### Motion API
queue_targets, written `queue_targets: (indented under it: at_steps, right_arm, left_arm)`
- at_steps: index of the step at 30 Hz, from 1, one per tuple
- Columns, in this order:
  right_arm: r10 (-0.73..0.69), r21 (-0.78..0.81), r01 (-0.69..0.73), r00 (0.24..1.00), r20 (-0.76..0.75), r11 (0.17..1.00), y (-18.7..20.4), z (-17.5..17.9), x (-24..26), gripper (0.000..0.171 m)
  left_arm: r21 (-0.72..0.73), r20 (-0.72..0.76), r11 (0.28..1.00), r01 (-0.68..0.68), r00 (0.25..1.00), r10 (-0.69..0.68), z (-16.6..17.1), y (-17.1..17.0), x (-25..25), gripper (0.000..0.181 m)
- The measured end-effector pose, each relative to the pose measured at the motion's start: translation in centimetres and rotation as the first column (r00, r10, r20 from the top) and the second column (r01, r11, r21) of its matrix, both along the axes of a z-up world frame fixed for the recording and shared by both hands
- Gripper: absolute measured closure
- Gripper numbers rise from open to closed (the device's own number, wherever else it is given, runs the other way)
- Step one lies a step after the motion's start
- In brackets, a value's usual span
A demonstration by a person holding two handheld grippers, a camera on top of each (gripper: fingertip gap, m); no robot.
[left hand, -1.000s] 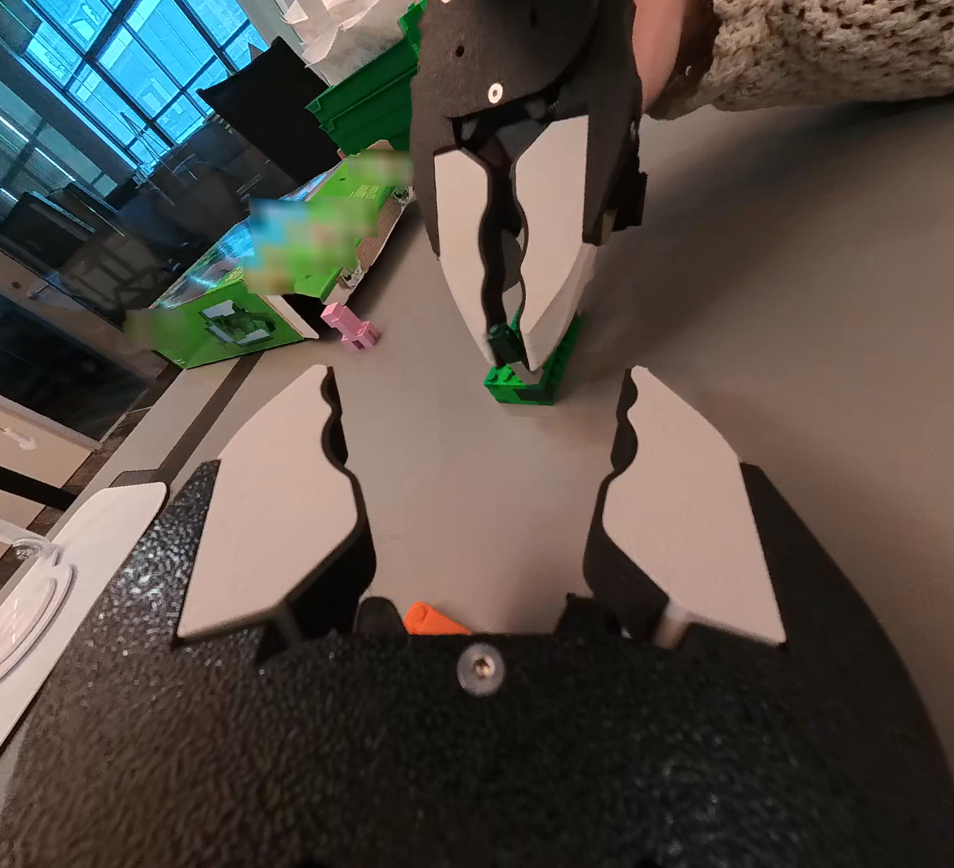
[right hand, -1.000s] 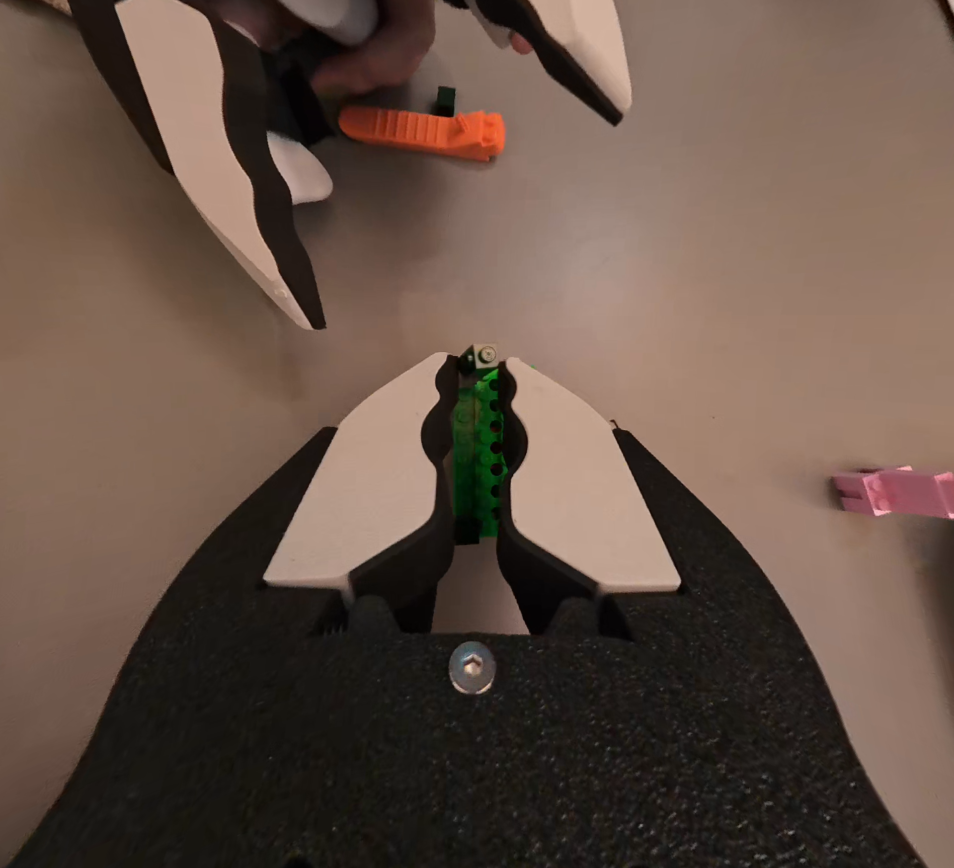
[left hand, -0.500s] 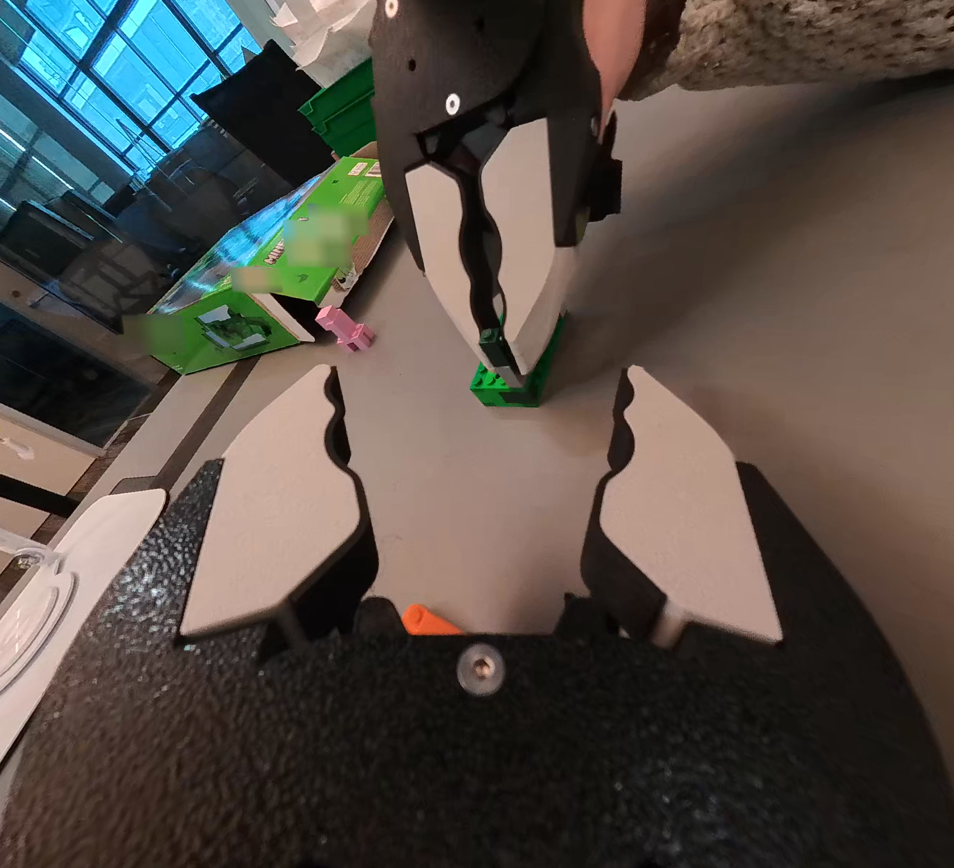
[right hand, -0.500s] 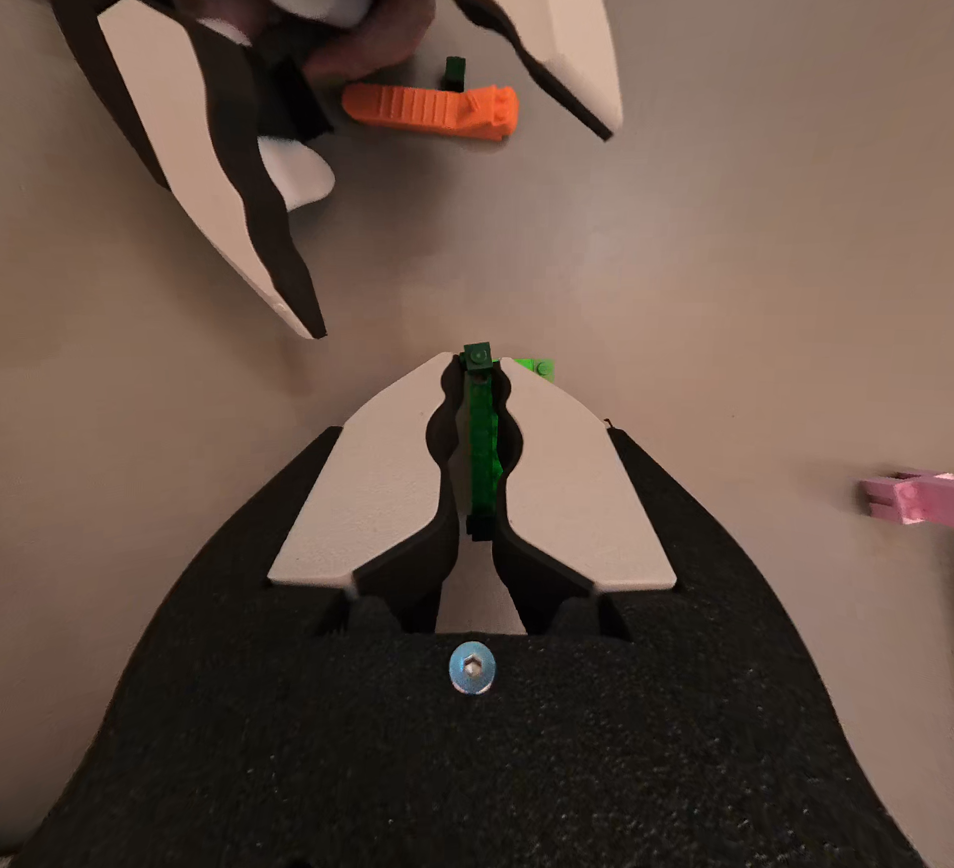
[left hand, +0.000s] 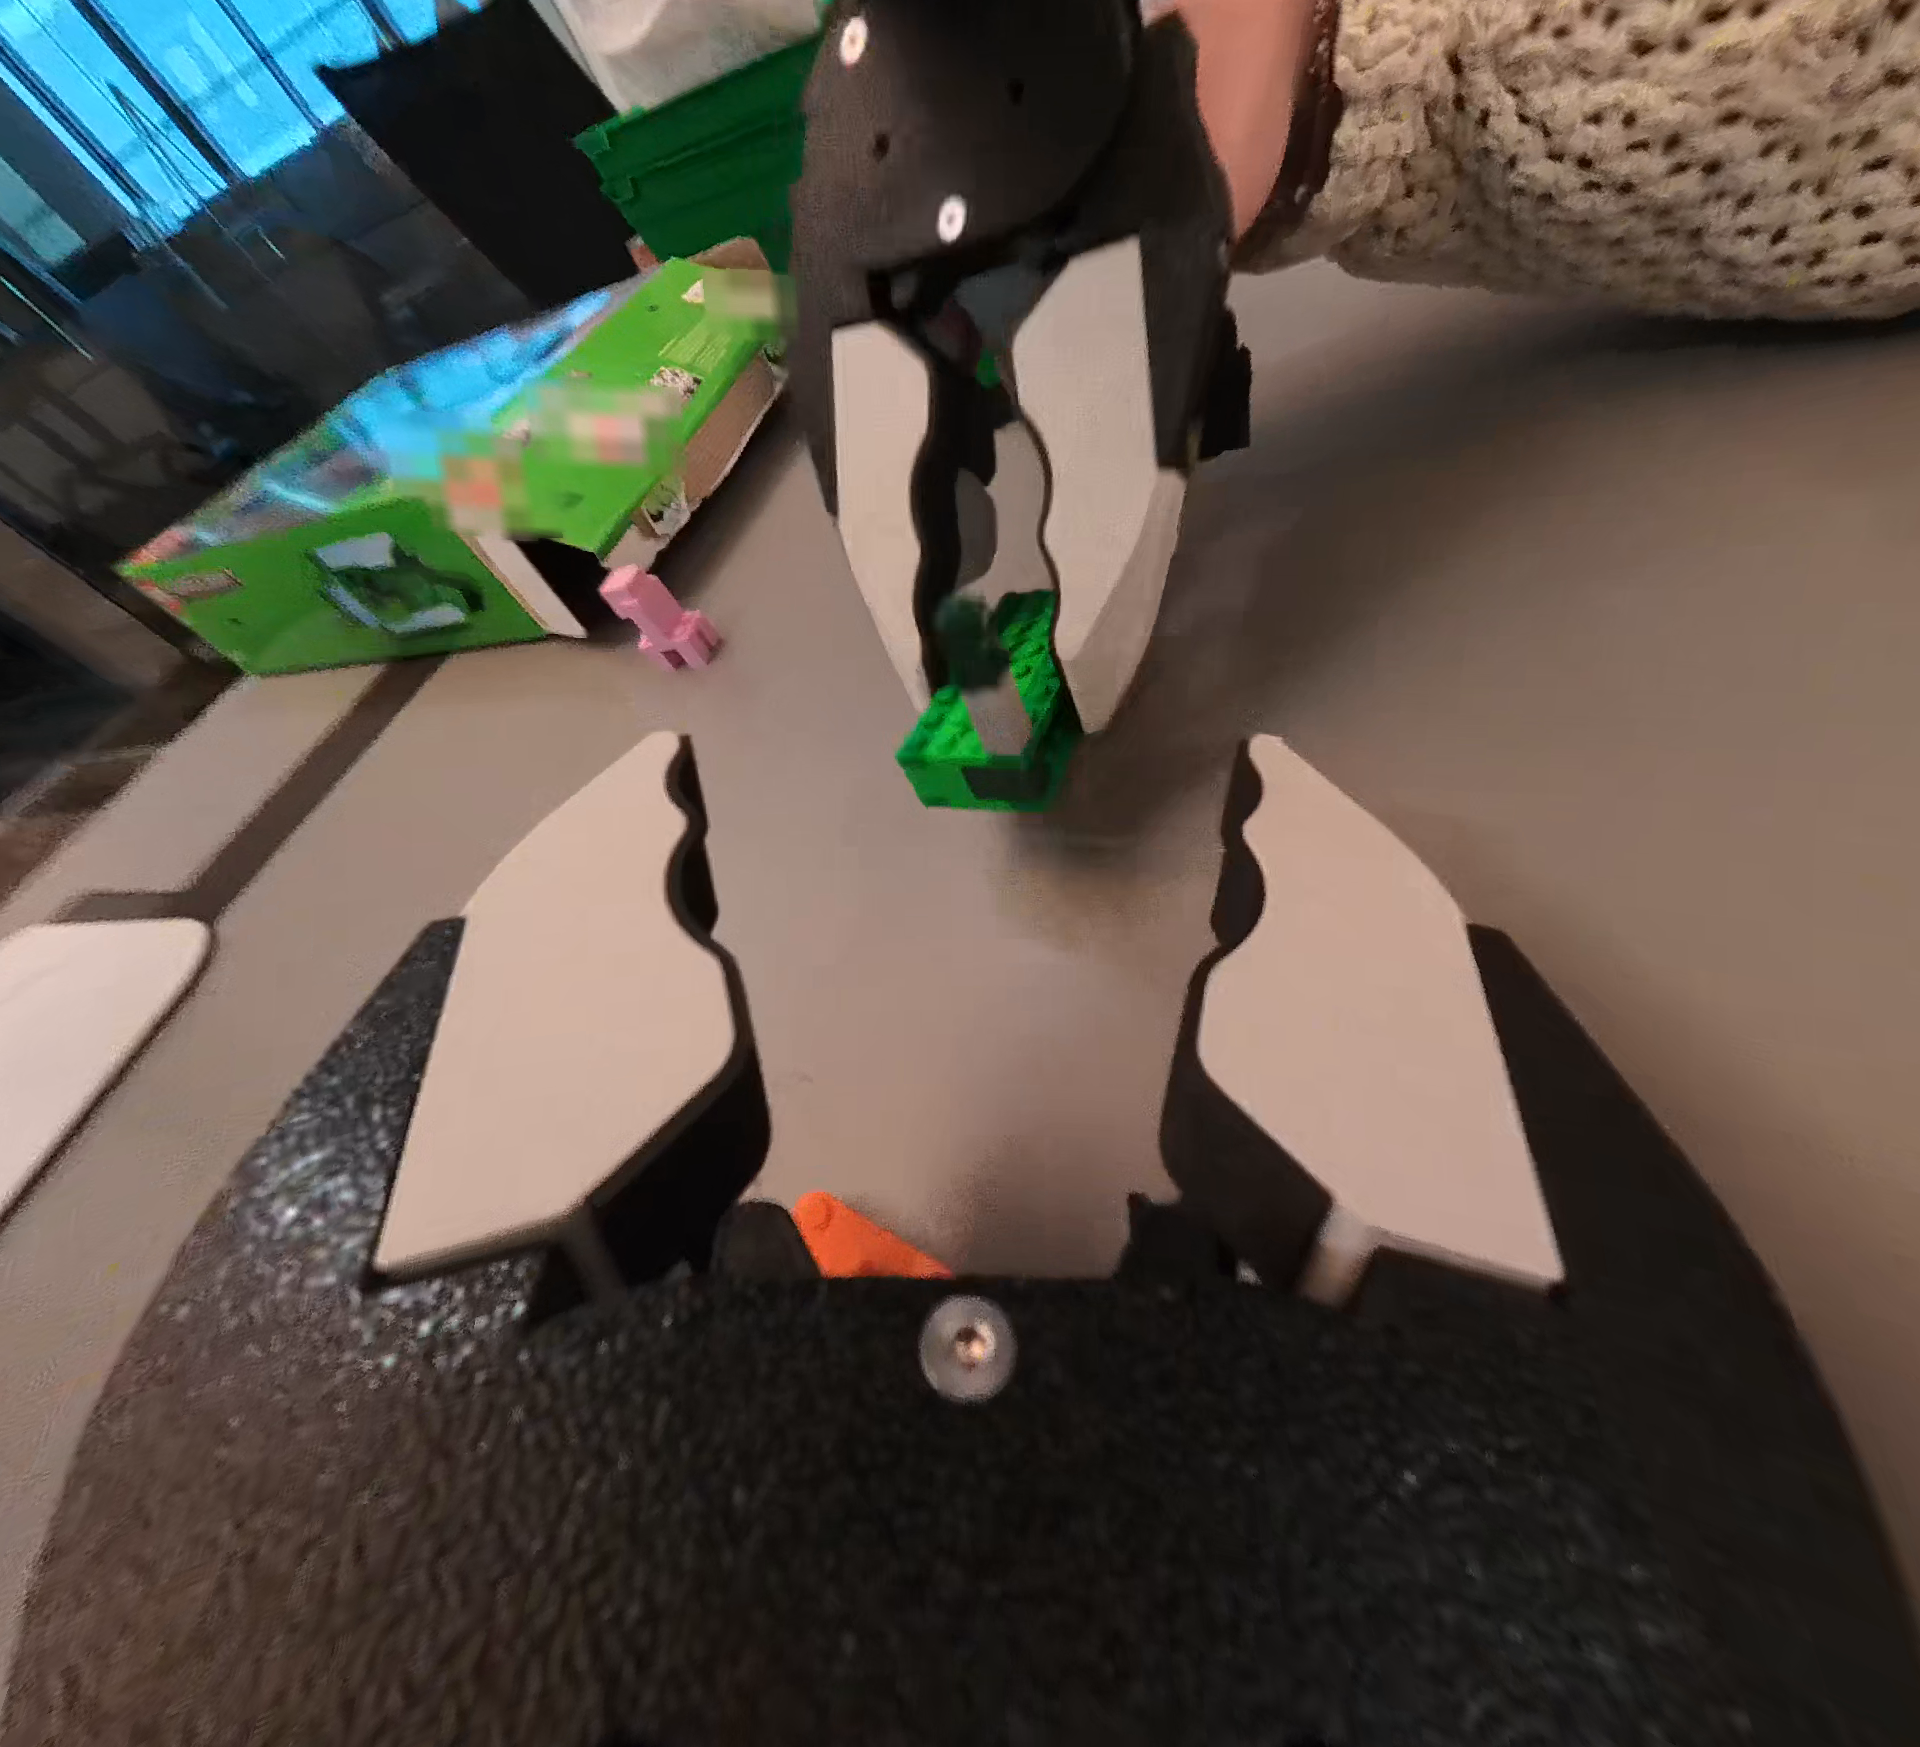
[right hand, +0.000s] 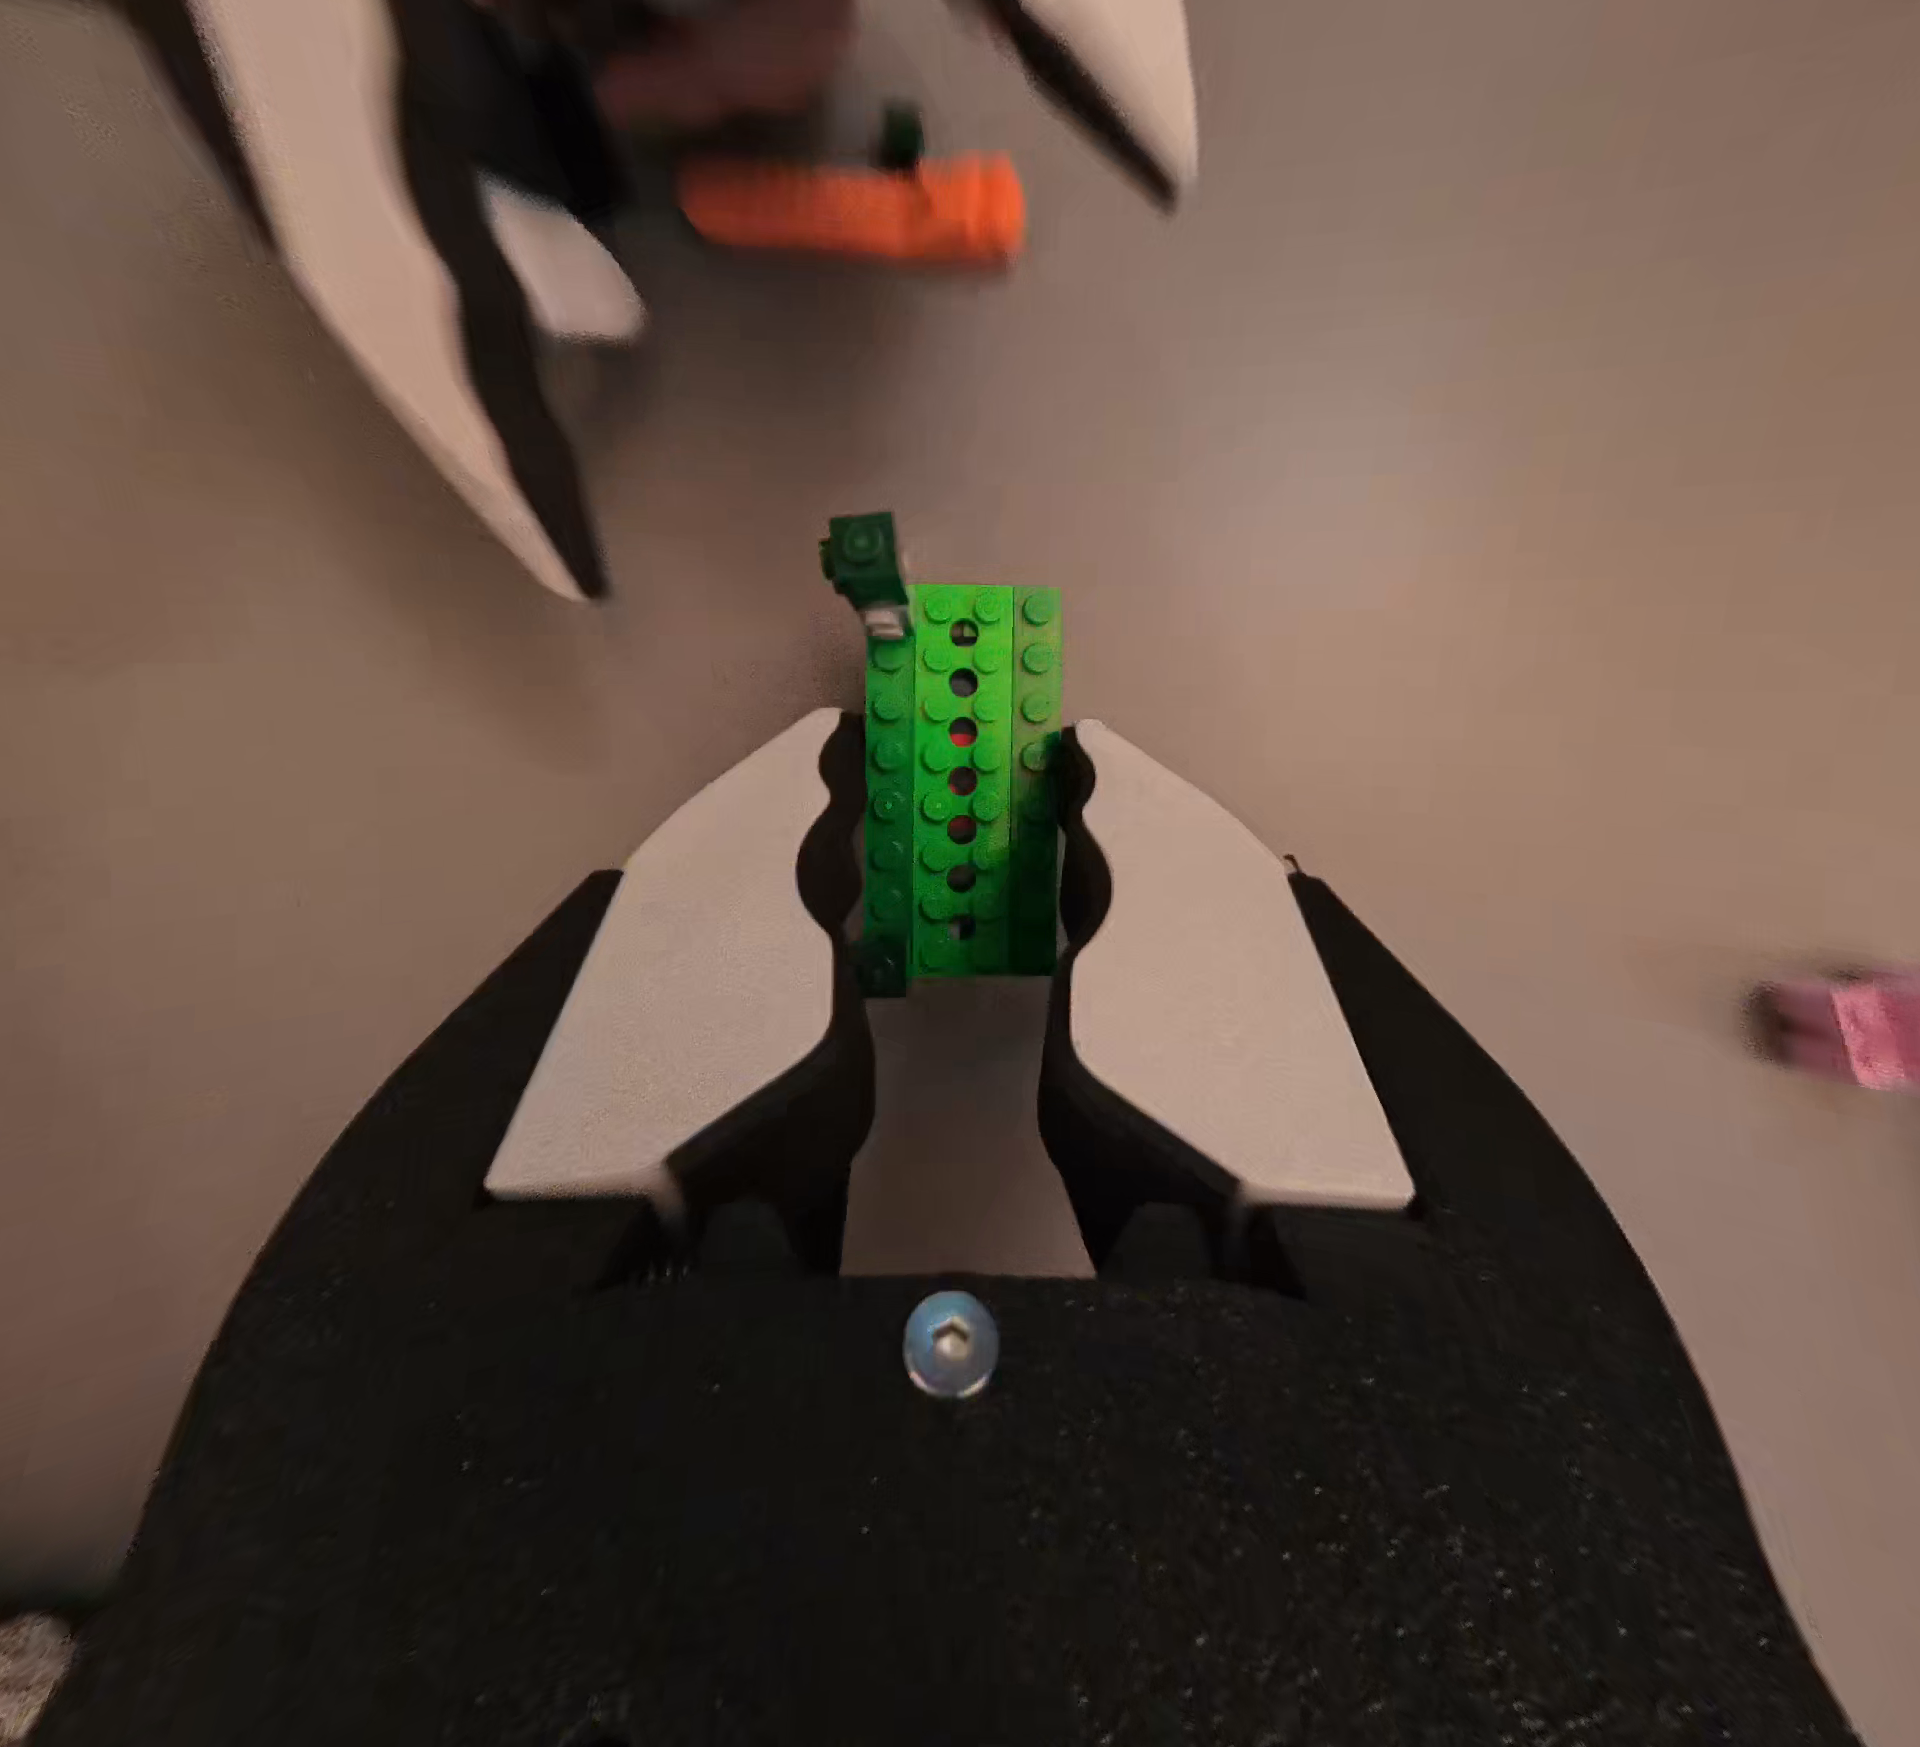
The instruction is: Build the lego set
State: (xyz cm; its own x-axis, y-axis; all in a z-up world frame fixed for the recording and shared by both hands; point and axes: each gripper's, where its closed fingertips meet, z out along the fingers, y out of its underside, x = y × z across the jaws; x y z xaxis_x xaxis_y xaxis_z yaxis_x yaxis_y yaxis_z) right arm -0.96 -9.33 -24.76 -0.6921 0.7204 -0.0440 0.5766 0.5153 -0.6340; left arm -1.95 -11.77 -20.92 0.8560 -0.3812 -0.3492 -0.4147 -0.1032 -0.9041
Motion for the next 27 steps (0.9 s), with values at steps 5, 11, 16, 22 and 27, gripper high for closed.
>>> queue_targets:
  at_steps: [5,11,16,22,27]
  right_arm:
    - [0.086,-0.141,-0.116,0.975,-0.206,0.983,-2.8,2.9,-0.4,0.137]
    - [0.158,-0.117,-0.186,0.964,-0.213,0.976,-3.8,2.7,0.2,0.137]
    - [0.093,-0.176,-0.153,0.946,-0.31,0.972,-3.4,4.5,-0.1,0.13]
    - [0.08,-0.257,-0.206,0.9,-0.429,0.944,-5.0,6.8,0.5,0.142]
    - [0.099,-0.261,-0.225,0.902,-0.419,0.939,-6.1,6.2,0.2,0.162]
  left_arm:
    - [-0.075,0.133,0.996,0.056,0.99,-0.046,0.0,-0.3,0.2,0.119]
    - [-0.093,0.076,0.99,0.104,0.992,-0.097,-0.5,-0.8,1.2,0.143]
    - [-0.089,0.13,0.991,0.099,0.988,-0.087,0.0,-0.7,1.0,0.144]
    - [-0.074,0.164,0.99,0.121,0.981,-0.108,0.2,-0.8,1.1,0.144]
    - [-0.072,0.155,0.989,0.131,0.981,-0.119,0.2,-0.9,1.3,0.144]
